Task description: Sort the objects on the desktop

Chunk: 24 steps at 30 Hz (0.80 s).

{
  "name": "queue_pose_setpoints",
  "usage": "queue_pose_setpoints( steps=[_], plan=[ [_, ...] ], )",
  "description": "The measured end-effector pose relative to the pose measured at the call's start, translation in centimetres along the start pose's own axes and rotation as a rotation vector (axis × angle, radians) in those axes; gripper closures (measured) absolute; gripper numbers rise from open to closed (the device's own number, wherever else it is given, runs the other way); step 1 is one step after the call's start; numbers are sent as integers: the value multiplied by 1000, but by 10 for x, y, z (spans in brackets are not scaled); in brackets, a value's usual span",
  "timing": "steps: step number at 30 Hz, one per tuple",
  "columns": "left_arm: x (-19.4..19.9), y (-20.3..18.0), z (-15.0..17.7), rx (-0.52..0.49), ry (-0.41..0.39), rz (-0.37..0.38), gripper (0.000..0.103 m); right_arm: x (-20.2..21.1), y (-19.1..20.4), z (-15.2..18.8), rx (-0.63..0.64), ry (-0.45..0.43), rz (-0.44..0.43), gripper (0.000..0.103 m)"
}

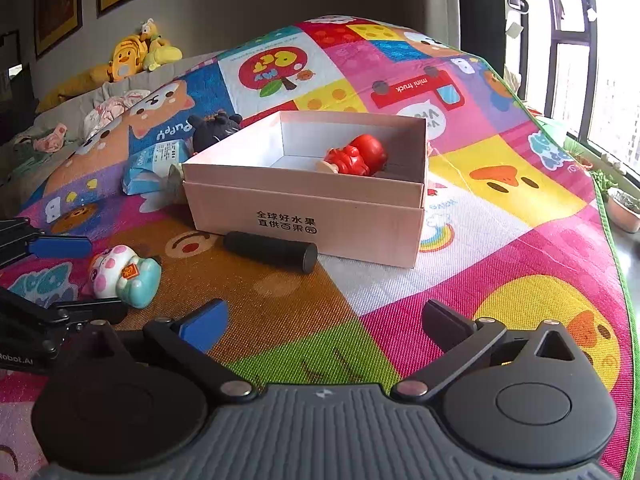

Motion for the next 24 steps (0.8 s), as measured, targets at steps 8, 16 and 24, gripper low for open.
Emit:
queue_pose_setpoints(
  steps=[8, 16, 24],
  plan=[
    [0, 42, 10, 149, 33, -184, 7, -8, 14, -6, -39, 49, -3, 0],
    [18, 28, 7, 105, -89, -80, 2, -60, 51, -40, -105, 87, 122, 0],
    [16, 30, 7, 140, -88, -45, 1, -76, 46, -39, -92, 116, 167, 27]
  ],
)
Point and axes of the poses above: each gripper's, at about its wrist camera, not at the fingertips, and x roughly against the way its jaws point, y to its left, z to its underside, the point moved 7 cm from there along -x, roughly the way its jaws point, and after that the axes turned 2 degrees about -x, right-handed, at the moved point
